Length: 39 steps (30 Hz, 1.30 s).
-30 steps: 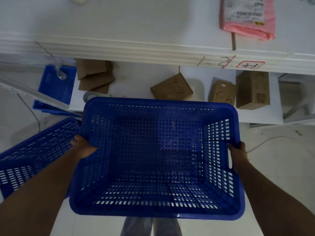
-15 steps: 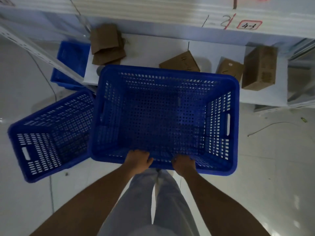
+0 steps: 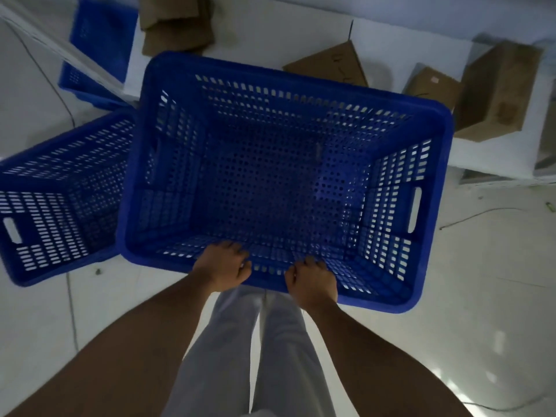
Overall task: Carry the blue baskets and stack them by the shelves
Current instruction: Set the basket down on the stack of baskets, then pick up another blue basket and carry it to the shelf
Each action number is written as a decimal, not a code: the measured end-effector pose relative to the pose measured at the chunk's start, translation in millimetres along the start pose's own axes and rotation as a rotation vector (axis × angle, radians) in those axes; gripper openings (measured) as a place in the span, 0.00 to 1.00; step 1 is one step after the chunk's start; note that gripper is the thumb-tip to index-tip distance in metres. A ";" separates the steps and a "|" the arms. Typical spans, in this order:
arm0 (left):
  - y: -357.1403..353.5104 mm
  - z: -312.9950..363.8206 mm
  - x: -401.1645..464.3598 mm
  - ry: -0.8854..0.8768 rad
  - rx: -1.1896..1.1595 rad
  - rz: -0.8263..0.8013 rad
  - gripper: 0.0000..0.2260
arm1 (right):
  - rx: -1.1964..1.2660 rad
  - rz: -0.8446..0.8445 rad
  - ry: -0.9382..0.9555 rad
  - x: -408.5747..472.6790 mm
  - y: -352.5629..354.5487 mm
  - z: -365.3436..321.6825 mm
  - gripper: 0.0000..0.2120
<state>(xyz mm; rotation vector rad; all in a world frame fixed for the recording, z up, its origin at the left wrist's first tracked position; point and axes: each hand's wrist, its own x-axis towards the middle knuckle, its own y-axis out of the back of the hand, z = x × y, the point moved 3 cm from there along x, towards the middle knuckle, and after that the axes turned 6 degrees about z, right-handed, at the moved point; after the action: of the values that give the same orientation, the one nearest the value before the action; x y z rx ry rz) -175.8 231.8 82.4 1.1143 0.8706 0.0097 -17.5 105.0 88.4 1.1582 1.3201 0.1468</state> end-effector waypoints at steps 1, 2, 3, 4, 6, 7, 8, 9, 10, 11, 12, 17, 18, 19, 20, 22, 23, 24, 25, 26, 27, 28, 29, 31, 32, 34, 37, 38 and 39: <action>2.5 0.3 0.0 0.011 0.004 -0.006 0.20 | 0.016 0.005 -0.001 0.2 1.8 -0.6 0.23; 6.0 0.3 -0.9 0.030 -0.001 -0.018 0.20 | 0.024 -0.005 -0.003 -0.4 3.6 -1.0 0.22; 9.0 0.0 -2.4 0.053 -0.013 -0.040 0.20 | 0.017 -0.036 -0.002 -1.6 5.9 -1.1 0.22; 12.7 -0.2 -4.7 0.077 -0.028 -0.065 0.20 | -0.015 -0.082 0.016 -3.2 8.9 -1.7 0.21; 28.4 -3.1 -11.3 0.134 -0.040 -0.068 0.20 | -0.130 -0.131 0.087 -4.3 23.1 -9.3 0.19; 40.3 -6.1 -15.7 0.164 -0.050 -0.046 0.19 | -0.170 -0.118 0.118 -3.6 36.3 -17.7 0.17; 53.8 -9.6 -21.6 0.196 -0.072 -0.016 0.19 | -0.183 -0.092 0.150 -3.3 51.8 -29.4 0.16; 67.3 -14.8 -28.7 0.231 -0.098 0.018 0.19 | -0.168 -0.063 0.183 -3.2 68.3 -44.0 0.14; 81.1 -22.0 -37.3 0.268 -0.120 0.047 0.19 | -0.139 -0.035 0.208 -3.0 85.8 -60.6 0.13; 94.8 -30.9 -47.5 0.302 -0.138 0.069 0.19 | -0.118 -0.001 0.236 -4.0 104.2 -77.6 0.13; 109.0 -41.7 -59.7 0.331 -0.155 0.088 0.19 | -0.121 0.041 0.278 -6.5 122.8 -95.8 0.12; 178.2 -119.8 -145.1 0.482 -0.183 0.269 0.19 | -0.377 0.221 0.502 -33.4 197.9 -183.3 0.08; 190.5 -137.8 -165.6 0.514 -0.183 0.307 0.19 | -0.396 0.237 0.517 -39.4 207.9 -201.2 0.09; 202.4 -156.1 -187.0 0.543 -0.177 0.340 0.19 | -0.405 0.260 0.523 -45.7 217.9 -220.7 0.10; 213.4 -174.0 -209.2 0.573 -0.172 0.369 0.20 | -0.407 0.286 0.528 -52.3 227.4 -240.8 0.11; 232.8 -209.5 -255.8 0.638 -0.161 0.425 0.21 | -0.387 0.324 0.545 -65.9 243.4 -283.8 0.12; 240.6 -227.2 -280.0 0.673 -0.150 0.441 0.21 | -0.367 0.334 0.547 -74.3 250.4 -307.4 0.12; 246.6 -245.1 -303.9 0.710 -0.140 0.453 0.21 | -0.346 0.345 0.548 -83.5 256.5 -330.8 0.13; 250.5 -263.4 -327.8 0.746 -0.129 0.470 0.22 | -0.330 0.364 0.559 -92.3 261.7 -355.9 0.14; 251.8 -281.3 -351.3 0.781 -0.118 0.492 0.22 | -0.330 0.382 0.581 -101.4 265.8 -380.4 0.15; 250.6 -298.3 -374.0 0.811 -0.109 0.517 0.22 | -0.334 0.403 0.604 -110.5 268.4 -404.1 0.15; 247.8 -314.4 -395.8 0.838 -0.100 0.538 0.22 | -0.315 0.420 0.614 -119.3 270.1 -426.0 0.13; 244.4 -330.0 -416.1 0.862 -0.091 0.553 0.22 | -0.297 0.431 0.617 -127.6 271.4 -447.1 0.11; 238.5 -358.0 -451.4 0.906 -0.080 0.567 0.23 | -0.291 0.444 0.637 -141.5 270.7 -486.7 0.10; 236.6 -370.1 -466.3 0.923 -0.082 0.574 0.23 | -0.278 0.452 0.638 -147.7 269.8 -504.1 0.11; 234.6 -389.8 -489.4 0.949 -0.093 0.589 0.23 | -0.248 0.467 0.639 -156.9 266.8 -533.4 0.13; 231.4 -410.7 -508.6 0.972 -0.120 0.609 0.23 | -0.263 0.460 0.650 -162.4 255.8 -564.9 0.14; 229.8 -415.8 -511.0 0.973 -0.131 0.609 0.23 | -0.272 0.454 0.649 -161.7 251.6 -572.6 0.14; 227.4 -420.3 -512.0 0.969 -0.142 0.605 0.23 | -0.283 0.449 0.649 -160.0 247.3 -579.2 0.14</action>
<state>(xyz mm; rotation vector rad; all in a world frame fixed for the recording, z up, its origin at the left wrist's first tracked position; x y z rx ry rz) -689.9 452.5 503.7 1.1934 1.3059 1.1733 -408.3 446.9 479.1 1.1871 1.5031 1.0774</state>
